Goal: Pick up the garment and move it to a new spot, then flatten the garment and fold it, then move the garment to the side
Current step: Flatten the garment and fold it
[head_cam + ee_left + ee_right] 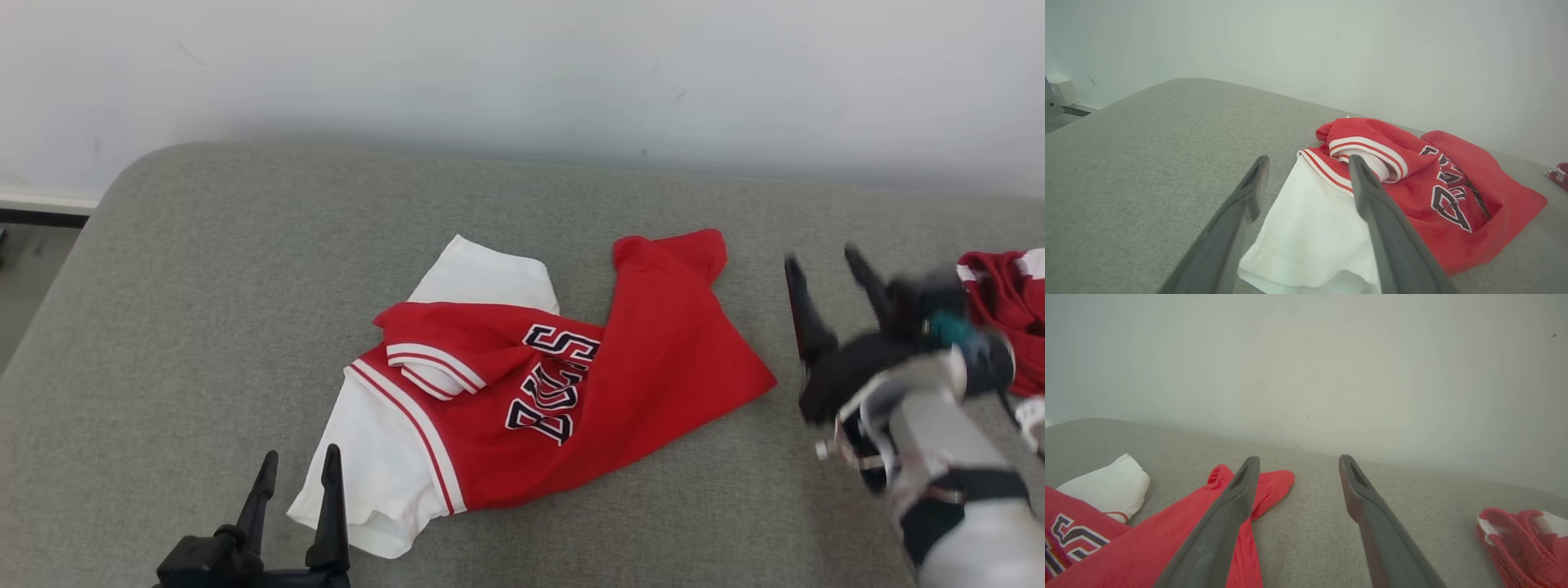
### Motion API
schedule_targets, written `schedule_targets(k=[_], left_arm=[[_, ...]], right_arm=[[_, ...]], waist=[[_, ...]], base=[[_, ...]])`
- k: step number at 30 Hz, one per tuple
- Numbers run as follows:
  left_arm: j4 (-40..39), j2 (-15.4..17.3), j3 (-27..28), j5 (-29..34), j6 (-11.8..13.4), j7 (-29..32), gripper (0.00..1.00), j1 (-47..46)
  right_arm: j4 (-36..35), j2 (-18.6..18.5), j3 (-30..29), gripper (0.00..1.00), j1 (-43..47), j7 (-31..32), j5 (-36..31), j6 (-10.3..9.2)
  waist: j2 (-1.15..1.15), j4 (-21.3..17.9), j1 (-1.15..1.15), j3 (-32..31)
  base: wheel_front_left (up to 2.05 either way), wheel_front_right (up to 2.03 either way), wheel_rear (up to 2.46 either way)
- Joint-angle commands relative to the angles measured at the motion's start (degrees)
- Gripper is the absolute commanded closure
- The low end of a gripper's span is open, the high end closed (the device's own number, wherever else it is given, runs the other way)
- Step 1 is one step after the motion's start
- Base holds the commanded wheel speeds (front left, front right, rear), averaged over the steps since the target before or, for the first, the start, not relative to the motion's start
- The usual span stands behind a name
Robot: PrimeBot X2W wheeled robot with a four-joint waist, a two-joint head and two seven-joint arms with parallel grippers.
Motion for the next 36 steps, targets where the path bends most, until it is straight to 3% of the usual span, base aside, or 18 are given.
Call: schedule_targets(k=[1,6,18,19,20,21,29,36], left_arm=[[-0.25,-0.01,0.20,0.11,-0.11,-0.20,0.00,0.69],[-0.73,-0.01,0.49,0.02,-0.36,-0.19,0.00,1.25],[0.17,-0.03,-0.48,0.44,-0.79,-0.19,0.00,-0.29],[0.24,-0.02,-0.49,0.42,-0.81,-0.20,0.00,-0.37],[0.35,-0.03,-0.59,0.36,-0.85,-0.19,0.00,-0.45],[0.44,-0.04,-0.66,0.32,-0.88,-0.20,0.00,-0.49],[0.80,-0.04,-0.06,0.15,-0.90,-0.20,0.00,1.41],[0.63,-0.02,0.12,-0.39,-0.53,-0.19,0.00,3.12]], right_arm=[[-0.90,-0.34,0.35,0.00,3.24,-0.04,0.30,-0.12],[-3.14,-1.03,1.38,0.00,12.59,-0.07,2.65,-0.13],[4.07,0.78,5.86,0.00,9.04,1.28,2.51,-0.13],[5.37,0.95,6.10,0.08,8.59,2.05,2.74,-0.12],[6.73,0.90,6.41,0.81,8.29,3.00,2.77,-0.13],[7.64,0.80,7.05,1.00,7.89,3.33,2.31,-0.13],[8.50,0.66,8.31,1.00,8.52,0.73,4.50,-0.13],[1.32,-1.09,7.02,1.00,13.74,-0.03,9.29,-0.13]], waist=[[0.00,-0.81,0.00,-0.27],[0.00,-1.11,0.00,0.39],[0.00,1.96,0.00,1.48],[0.00,2.18,0.00,1.51],[0.00,2.45,0.00,1.52],[0.00,2.69,0.00,1.50],[0.00,1.99,0.00,-0.17],[0.00,-0.92,0.00,-2.72]], base=[[0.00,0.00,0.00],[0.00,0.00,0.00],[0.00,0.00,0.00],[0.00,0.00,0.00],[0.00,0.00,0.00],[0.00,0.00,0.00],[0.00,0.00,0.00],[0.00,0.00,0.00]])
